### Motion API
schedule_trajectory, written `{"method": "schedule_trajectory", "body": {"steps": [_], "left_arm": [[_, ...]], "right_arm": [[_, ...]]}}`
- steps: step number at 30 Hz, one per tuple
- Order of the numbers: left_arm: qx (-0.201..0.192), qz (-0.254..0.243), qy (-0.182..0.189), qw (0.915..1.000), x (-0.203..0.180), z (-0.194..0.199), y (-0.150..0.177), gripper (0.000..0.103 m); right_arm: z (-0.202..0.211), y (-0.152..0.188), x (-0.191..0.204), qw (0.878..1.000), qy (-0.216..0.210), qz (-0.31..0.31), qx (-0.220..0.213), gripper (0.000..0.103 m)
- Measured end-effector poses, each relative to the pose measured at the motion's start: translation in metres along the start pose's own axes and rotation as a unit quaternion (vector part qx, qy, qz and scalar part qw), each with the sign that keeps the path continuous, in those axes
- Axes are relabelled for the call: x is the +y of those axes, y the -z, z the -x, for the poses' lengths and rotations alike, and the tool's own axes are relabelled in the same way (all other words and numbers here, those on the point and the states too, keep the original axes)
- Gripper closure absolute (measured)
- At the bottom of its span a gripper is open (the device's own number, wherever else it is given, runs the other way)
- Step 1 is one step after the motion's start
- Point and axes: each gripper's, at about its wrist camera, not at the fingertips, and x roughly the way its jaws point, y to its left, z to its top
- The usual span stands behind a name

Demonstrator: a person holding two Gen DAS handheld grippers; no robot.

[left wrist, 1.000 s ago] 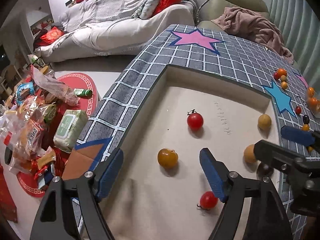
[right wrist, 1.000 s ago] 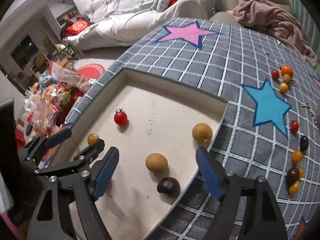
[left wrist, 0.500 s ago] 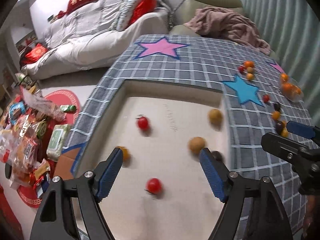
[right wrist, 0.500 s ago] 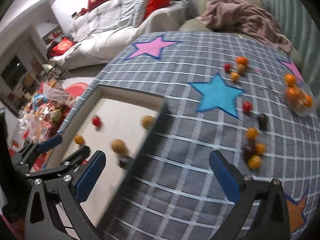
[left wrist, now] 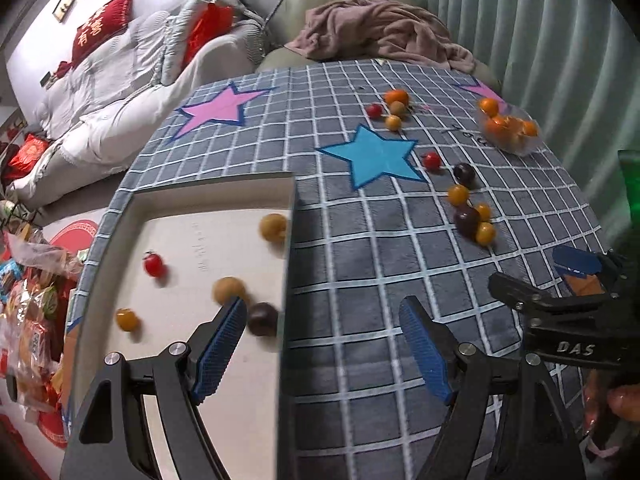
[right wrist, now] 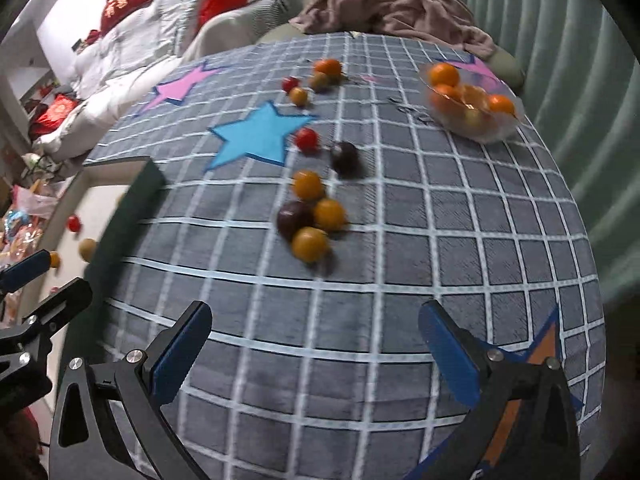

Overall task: Organize fruits
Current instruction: 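Move both open tools back toward the tomatoes on the tablecloth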

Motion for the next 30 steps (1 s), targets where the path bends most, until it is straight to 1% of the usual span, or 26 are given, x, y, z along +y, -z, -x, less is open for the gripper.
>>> {"method": "schedule_trajectory", "body": {"steps": [8, 11, 12, 13, 14, 15, 17, 20, 22, 24, 30], "left_arm": [[0.014, 0.012, -0.002, 0.9998, -0.004, -0.018, -0.010, 0.023], [0.017, 0.010, 0.003, 0.9998, -0.009, -0.025, -0.017, 0.023], [0.017, 0.009, 0.005, 0.9998, -0.011, -0.028, -0.019, 0.023], [0.020, 0.006, 0.010, 0.9997, -0.014, -0.031, -0.022, 0.023], [0.021, 0.004, 0.015, 0.9996, -0.016, -0.033, -0.025, 0.023], [0.023, 0.003, 0.021, 0.9995, -0.018, -0.036, -0.029, 0.023], [0.025, -0.003, 0.037, 0.9990, -0.025, -0.043, -0.037, 0.023], [0.025, -0.026, 0.055, 0.9978, -0.039, -0.051, -0.047, 0.023], [0.025, -0.045, 0.070, 0.9962, -0.051, -0.056, -0.053, 0.023], [0.032, -0.063, 0.085, 0.9939, -0.063, -0.062, -0.058, 0.023], [0.047, -0.091, 0.106, 0.9891, -0.090, -0.079, -0.064, 0.023]], "right_arm": [[-0.021, -0.007, 0.003, 1.000, 0.000, 0.013, -0.015, 0.000], [-0.026, -0.011, 0.007, 1.000, -0.002, 0.017, -0.020, 0.004], [-0.028, -0.012, 0.007, 1.000, -0.003, 0.018, -0.021, 0.014], [-0.028, -0.013, 0.009, 0.999, 0.002, 0.022, -0.025, 0.021], [-0.027, -0.013, 0.010, 0.999, 0.002, 0.025, -0.029, 0.024], [-0.027, -0.014, 0.010, 0.999, -0.004, 0.026, -0.030, 0.032], [-0.026, -0.015, 0.010, 0.999, -0.009, 0.028, -0.035, 0.038], [-0.025, -0.014, 0.007, 0.999, -0.014, 0.031, -0.042, 0.048], [-0.024, -0.013, 0.005, 0.998, -0.019, 0.036, -0.045, 0.059], [-0.024, -0.012, 0.002, 0.998, -0.023, 0.038, -0.046, 0.063], [-0.024, -0.013, 0.000, 0.996, -0.040, 0.057, -0.051, 0.063]]}}
